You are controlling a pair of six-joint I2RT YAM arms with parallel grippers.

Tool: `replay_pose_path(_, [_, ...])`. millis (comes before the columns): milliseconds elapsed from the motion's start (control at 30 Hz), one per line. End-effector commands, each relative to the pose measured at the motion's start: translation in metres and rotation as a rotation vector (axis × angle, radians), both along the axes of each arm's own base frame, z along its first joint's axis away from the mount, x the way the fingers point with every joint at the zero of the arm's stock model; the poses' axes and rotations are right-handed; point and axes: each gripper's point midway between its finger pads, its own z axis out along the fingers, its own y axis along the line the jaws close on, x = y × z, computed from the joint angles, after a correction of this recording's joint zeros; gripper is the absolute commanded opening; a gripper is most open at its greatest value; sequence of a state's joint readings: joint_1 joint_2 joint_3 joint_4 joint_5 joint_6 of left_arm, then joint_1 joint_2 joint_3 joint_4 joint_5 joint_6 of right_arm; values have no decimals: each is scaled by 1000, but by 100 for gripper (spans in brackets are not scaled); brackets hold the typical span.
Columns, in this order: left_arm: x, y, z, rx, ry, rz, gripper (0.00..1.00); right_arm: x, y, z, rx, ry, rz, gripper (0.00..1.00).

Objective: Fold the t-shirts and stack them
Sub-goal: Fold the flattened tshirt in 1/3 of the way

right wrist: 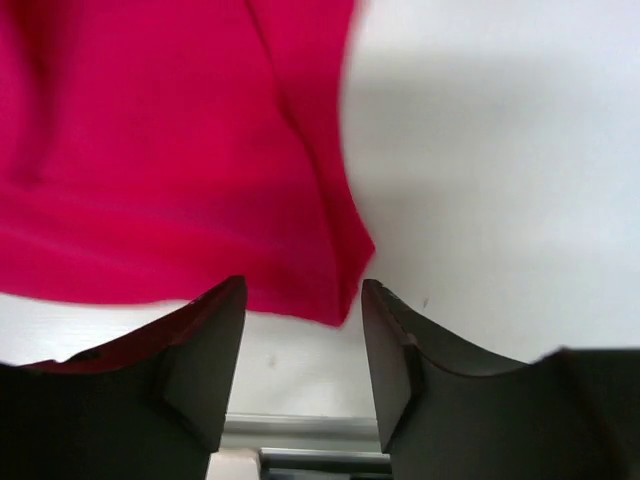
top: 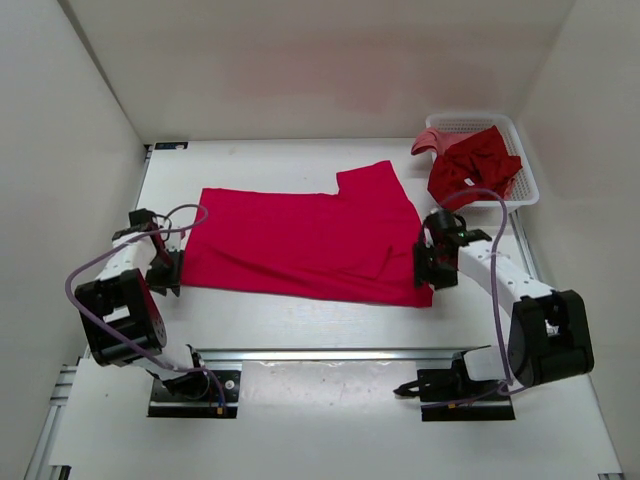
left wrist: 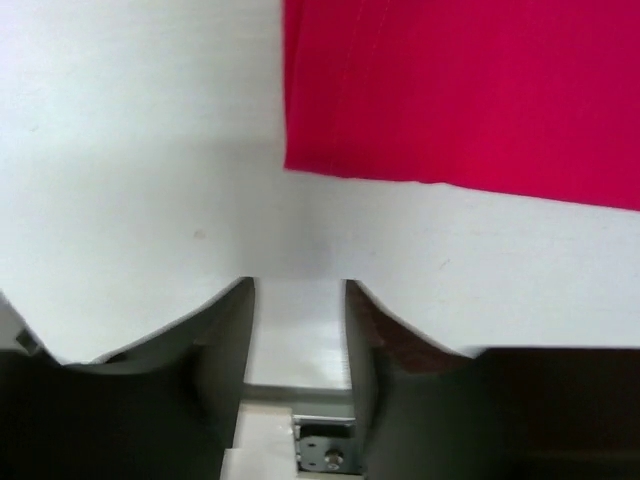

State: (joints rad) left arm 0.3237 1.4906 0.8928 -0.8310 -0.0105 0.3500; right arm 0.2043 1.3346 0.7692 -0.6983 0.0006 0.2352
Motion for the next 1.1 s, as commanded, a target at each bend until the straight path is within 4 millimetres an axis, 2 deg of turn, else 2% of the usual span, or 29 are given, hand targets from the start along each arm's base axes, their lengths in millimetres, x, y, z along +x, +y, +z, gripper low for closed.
replay_pose_path(0, [15,14,34,84,-90,-4,54,47,-5,41,-152,-144,53,49])
replay_pose_path(67, [20,21,46,118,-112,6,60,67,-2,64,-176,-198,20,47])
replay_pose_path(100, [26,22,53,127,-134,8,62,69,2,67,-177,-195,28,45])
replay_pose_path(167, [34,32,63,168,-175,37,66,87,20,82,-145,-257,76,44])
replay_pose_path(267, [43,30,59,176,-176,23,68,79,74,64,2,-197,225,45])
replay_pose_path(333, [50,22,54,158,-158,9,68,73,91,48,77,-131,242,44])
replay_pose_path(467, [53,13,43,118,-129,7,68,72,112,42,159,-94,257,45])
replay_pose_path(533, [50,12,38,111,-114,11,67,70,113,34,162,-63,240,46])
replay_pose_path(800, [52,13,40,120,-119,-6,68,63,115,6,167,30,221,46])
replay_pose_path(1067, [53,12,41,115,-120,-6,68,76,116,0,188,40,192,42])
